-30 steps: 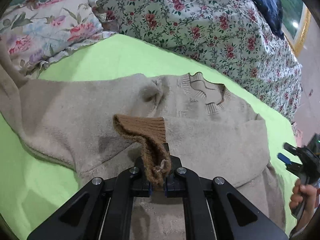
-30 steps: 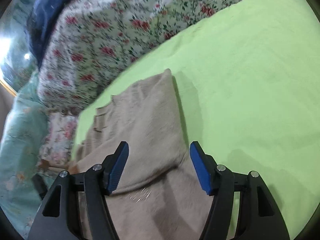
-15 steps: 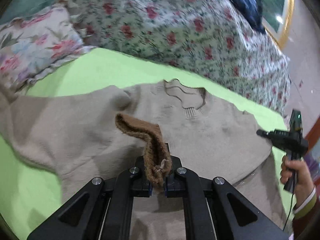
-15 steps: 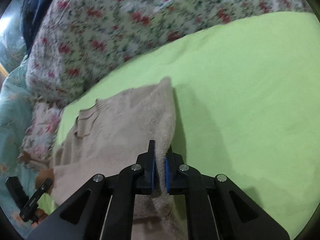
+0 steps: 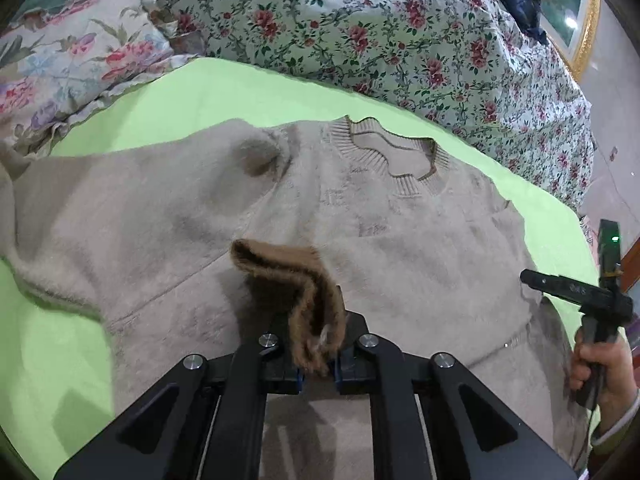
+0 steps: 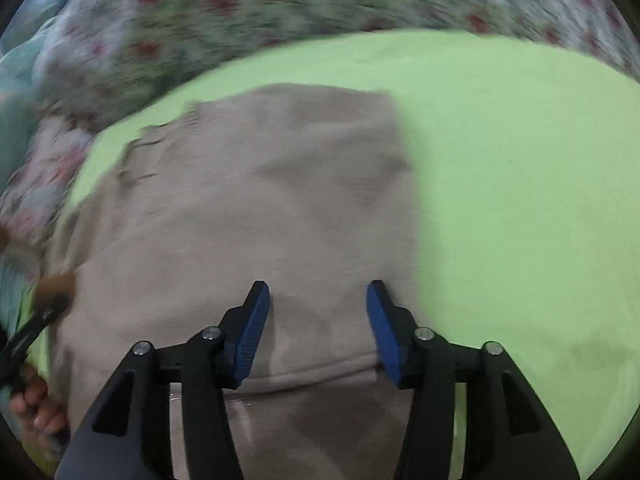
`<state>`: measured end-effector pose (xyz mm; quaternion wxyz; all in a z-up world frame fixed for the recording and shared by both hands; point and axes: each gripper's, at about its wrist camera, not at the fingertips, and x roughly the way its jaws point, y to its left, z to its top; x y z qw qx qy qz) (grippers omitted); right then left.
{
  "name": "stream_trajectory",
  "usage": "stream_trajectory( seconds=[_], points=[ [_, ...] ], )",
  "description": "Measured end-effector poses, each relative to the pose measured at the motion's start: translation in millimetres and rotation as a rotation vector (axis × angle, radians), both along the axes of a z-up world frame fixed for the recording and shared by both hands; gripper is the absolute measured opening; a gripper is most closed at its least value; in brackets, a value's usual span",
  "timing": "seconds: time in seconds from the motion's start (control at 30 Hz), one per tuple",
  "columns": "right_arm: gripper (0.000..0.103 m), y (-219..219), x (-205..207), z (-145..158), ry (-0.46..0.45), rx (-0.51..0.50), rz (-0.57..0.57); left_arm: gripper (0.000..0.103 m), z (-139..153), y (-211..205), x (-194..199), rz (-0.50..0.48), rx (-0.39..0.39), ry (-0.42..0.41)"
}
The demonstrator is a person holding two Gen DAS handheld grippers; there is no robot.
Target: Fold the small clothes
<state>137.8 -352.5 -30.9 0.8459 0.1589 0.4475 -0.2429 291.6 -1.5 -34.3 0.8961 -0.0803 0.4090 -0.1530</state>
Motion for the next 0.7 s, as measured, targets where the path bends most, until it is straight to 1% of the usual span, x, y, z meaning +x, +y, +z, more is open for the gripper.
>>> stream_trajectory(
  seconds=[0.07,0.1,0.17,0.2,0.23,0.27,0.3,0.33,0.37,0.4,0.47,0.5,0.57,0.63,0.7],
  points=[
    [0.048,-8.3,-12.1,9.2,-0.040,0.031,-0.053,0.012,3.2,10.4,-8.9,0.007,0.015,-0.006],
    [0.048,-5.7,-14.6,14.3,-0.051,0.033,-0.054,0.012,5.4,15.4,-13.2,0.014,0.026,-0.013],
    [0.053,9.1,-24.6,26.7,-0.095,0.049,-0.024,0.012,11.9,34.8,-23.8,0.050,0.043,-0.031],
    [0.058,18.2,-26.9,31.1,-0.116,0.060,-0.003,0.015,15.0,48.7,-27.3,0.075,0.039,-0.035],
    [0.062,23.6,-29.9,33.7,-0.126,0.067,0.010,0.021,17.5,62.2,-29.0,0.106,0.036,-0.037],
    [0.063,34.2,-35.6,37.3,-0.138,0.076,0.035,0.031,19.7,75.9,-29.5,0.143,0.036,-0.037],
    [0.064,47.2,-32.8,36.5,-0.144,0.082,0.052,0.036,22.4,93.2,-29.6,0.192,0.038,-0.042],
    [0.064,57.0,-37.5,36.7,-0.152,0.096,0.074,0.047,25.3,110.3,-28.4,0.241,0.041,-0.047],
    [0.064,70.7,-30.8,33.5,-0.153,0.113,0.091,0.054,27.8,123.4,-26.0,0.284,0.046,-0.050],
    [0.064,77.4,-29.5,31.6,-0.153,0.128,0.103,0.057,30.9,142.1,-21.9,0.340,0.049,-0.051],
    [0.064,93.1,-36.0,26.2,-0.146,0.160,0.131,0.075,35.6,168.8,-11.4,0.415,0.054,-0.044],
    [0.064,98.4,-37.7,23.7,-0.141,0.172,0.143,0.078,39.7,182.9,-4.5,0.464,0.066,-0.050],
    [0.065,110.0,-40.0,16.7,-0.125,0.198,0.164,0.085,47.6,206.1,8.8,0.526,0.087,-0.067],
    [0.066,117.0,-41.4,11.5,-0.112,0.210,0.175,0.086,57.6,229.6,26.5,0.604,0.129,-0.076],
    [0.066,122.7,-45.5,5.0,-0.092,0.226,0.181,0.086,64.7,252.1,40.9,0.672,0.145,-0.078]
  ],
)
